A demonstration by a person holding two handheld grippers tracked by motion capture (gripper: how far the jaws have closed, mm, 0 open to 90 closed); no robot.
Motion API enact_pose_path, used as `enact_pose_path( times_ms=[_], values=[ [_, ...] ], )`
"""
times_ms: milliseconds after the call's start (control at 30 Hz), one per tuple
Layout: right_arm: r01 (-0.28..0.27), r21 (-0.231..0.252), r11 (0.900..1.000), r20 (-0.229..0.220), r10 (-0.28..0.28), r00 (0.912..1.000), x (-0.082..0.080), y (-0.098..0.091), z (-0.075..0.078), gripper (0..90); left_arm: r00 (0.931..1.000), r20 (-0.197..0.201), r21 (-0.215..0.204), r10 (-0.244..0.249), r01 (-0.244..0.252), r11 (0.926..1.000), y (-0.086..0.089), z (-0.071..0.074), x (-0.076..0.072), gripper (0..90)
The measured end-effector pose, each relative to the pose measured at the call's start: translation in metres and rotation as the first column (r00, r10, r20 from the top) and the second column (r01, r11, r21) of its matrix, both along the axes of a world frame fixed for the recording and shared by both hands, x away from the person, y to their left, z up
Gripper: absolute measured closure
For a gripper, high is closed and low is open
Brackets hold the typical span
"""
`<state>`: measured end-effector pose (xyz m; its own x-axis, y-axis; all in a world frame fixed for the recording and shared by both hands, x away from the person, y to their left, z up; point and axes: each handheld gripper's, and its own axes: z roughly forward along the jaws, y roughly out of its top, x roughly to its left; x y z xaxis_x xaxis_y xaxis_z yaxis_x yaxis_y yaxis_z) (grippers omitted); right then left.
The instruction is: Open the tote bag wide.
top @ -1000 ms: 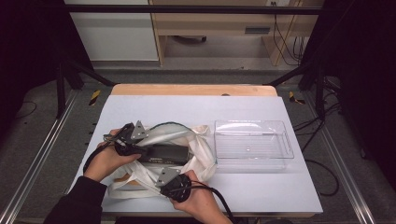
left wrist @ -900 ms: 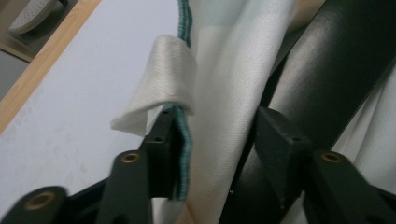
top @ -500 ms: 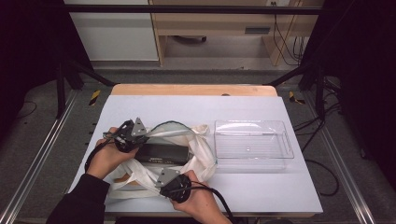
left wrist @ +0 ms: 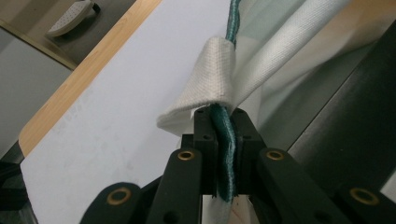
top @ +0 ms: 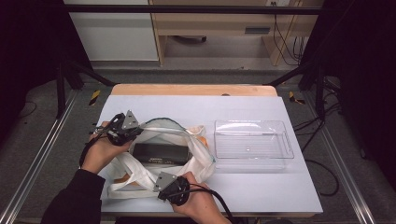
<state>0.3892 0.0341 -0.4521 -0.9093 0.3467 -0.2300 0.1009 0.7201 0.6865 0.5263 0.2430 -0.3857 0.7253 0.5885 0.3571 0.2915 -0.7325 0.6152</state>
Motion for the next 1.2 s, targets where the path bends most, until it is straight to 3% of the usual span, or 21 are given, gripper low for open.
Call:
enact_pose_path(
  times_ms=[367,867,1200],
  values=[
    [-0.006,-0.002,1.0000,-0.010,0.006,0.9999,-0.001,0.001,-0.004,87.4,0.9997,-0.019,-0.014,0.014,-0.014,0.9998,0.009,-0.009,0.016,83.6],
    [-0.009,0.001,1.0000,-0.026,0.009,0.9996,0.001,0.000,-0.007,87.5,0.9957,-0.092,-0.013,0.007,-0.008,0.9999,0.012,-0.030,0.031,83.5],
    [-0.006,0.015,0.9999,-0.040,0.007,0.9992,0.002,-0.001,-0.008,87.2,0.9898,-0.142,-0.079,0.002,-0.013,0.9968,0.018,-0.038,0.035,83.1]
  ],
)
